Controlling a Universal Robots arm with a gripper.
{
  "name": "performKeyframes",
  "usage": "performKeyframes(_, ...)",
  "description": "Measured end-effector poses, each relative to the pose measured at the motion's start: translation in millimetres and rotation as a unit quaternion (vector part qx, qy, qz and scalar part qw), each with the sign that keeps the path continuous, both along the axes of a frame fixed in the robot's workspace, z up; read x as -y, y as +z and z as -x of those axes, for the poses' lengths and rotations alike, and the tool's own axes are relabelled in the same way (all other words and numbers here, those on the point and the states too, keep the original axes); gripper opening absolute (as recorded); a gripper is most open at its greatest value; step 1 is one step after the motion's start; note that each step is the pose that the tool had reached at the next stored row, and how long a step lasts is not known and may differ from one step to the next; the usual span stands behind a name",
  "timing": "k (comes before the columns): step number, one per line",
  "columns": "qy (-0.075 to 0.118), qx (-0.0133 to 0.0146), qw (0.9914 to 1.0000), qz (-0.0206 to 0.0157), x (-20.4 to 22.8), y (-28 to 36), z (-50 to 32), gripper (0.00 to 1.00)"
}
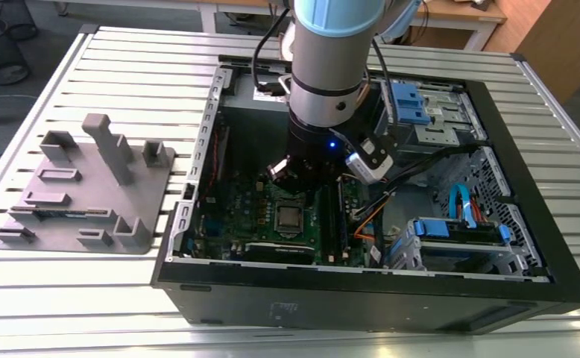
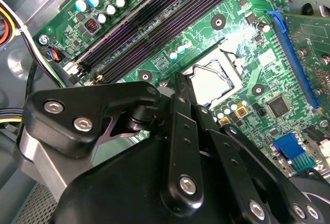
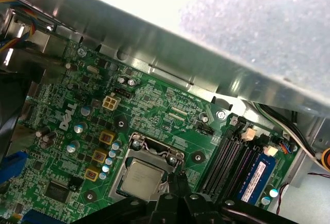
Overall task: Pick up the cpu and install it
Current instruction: 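Install the first cpu locking lever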
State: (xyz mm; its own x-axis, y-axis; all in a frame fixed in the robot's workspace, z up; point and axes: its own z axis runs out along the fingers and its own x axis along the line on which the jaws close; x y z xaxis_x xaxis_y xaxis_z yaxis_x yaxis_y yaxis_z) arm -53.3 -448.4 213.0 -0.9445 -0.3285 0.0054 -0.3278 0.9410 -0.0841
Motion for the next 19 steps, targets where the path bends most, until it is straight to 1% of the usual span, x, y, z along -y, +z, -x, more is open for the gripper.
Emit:
performKeyframes(5, 0.0, 0.0, 1.0, -0.0001, 0.1, -0.1, 0.0, 0.11)
performKeyframes(7, 0.0, 0.0, 1.0, -0.0001, 0.8, -0.4, 0.0, 0.11)
performKeyframes(19, -0.021, 0.0, 0.99978, 0.0, 8.9, -1.9, 0.0, 0.11)
